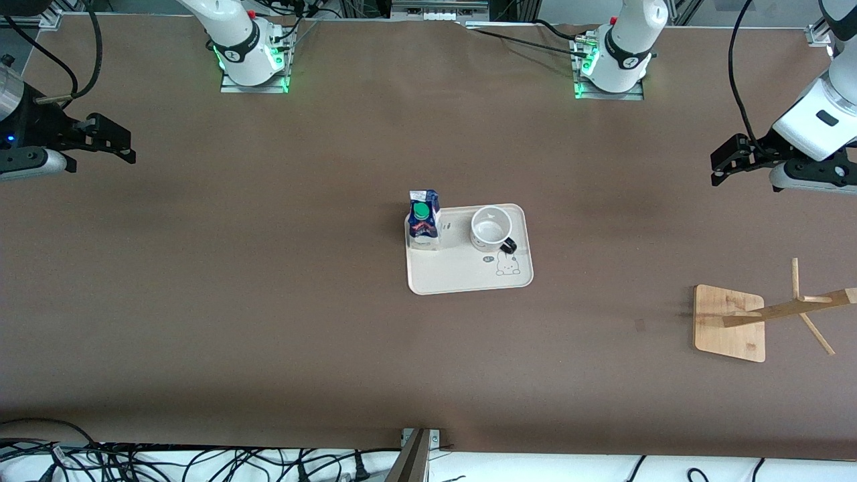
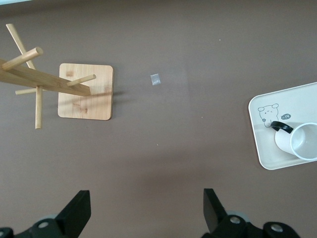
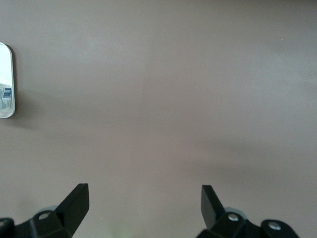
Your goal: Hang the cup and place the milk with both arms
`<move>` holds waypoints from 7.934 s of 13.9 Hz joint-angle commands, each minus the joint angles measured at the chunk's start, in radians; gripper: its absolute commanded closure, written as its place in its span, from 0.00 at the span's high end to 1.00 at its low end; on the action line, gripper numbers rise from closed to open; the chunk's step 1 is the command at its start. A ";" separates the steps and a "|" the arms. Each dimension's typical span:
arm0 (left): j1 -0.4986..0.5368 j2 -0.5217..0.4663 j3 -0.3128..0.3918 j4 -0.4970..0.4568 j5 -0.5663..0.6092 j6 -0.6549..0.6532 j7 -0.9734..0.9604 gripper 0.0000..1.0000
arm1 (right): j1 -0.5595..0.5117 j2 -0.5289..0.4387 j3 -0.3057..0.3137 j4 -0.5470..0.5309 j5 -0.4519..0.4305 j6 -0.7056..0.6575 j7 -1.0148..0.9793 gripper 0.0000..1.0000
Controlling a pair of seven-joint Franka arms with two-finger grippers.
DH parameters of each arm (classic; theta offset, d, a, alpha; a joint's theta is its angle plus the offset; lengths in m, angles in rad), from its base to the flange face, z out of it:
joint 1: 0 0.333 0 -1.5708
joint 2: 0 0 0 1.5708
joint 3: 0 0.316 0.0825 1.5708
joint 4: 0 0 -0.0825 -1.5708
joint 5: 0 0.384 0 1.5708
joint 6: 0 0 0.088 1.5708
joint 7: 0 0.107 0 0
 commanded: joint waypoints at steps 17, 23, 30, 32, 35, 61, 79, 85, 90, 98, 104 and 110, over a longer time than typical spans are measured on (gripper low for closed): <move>-0.001 -0.003 -0.010 0.015 0.017 0.000 0.006 1.00 | -0.001 0.006 0.002 0.022 0.019 -0.062 -0.004 1.00; 0.002 -0.002 -0.008 0.015 0.017 0.000 0.016 1.00 | -0.004 0.010 -0.001 0.034 0.019 -0.080 -0.006 1.00; 0.005 -0.002 -0.007 0.015 0.016 0.000 0.016 1.00 | 0.030 0.027 0.002 0.109 0.019 -0.073 -0.018 1.00; 0.005 -0.002 -0.007 0.015 0.016 0.000 0.016 1.00 | 0.051 0.030 0.004 0.100 0.016 -0.077 -0.014 1.00; 0.010 -0.002 -0.007 0.015 0.016 -0.005 0.018 1.00 | 0.111 0.058 0.009 0.100 0.014 -0.111 -0.014 1.00; 0.013 0.001 0.002 0.016 0.003 -0.037 0.020 1.00 | 0.697 0.644 0.004 0.348 0.048 0.345 0.990 1.00; 0.011 0.001 -0.007 0.018 0.003 -0.037 0.012 1.00 | 0.712 0.665 -0.005 0.351 0.051 0.319 0.973 0.49; 0.001 0.001 -0.008 0.019 0.005 -0.037 0.003 1.00 | 0.590 0.529 -0.051 0.334 0.054 0.185 0.740 0.49; -0.004 0.003 -0.036 0.021 -0.017 -0.069 -0.016 1.00 | 0.563 0.382 -0.221 0.114 0.065 0.205 0.515 0.51; -0.048 0.088 -0.106 0.019 -0.107 -0.083 -0.025 1.00 | 0.556 0.246 -0.398 -0.264 0.099 0.411 0.168 0.54; -0.110 0.263 -0.266 0.139 -0.077 -0.045 -0.380 1.00 | 0.522 0.266 -0.401 -0.328 0.134 0.449 0.074 0.55; -0.174 0.374 -0.266 0.128 -0.058 0.057 -0.441 1.00 | 0.513 0.309 -0.401 -0.331 0.135 0.489 0.083 0.77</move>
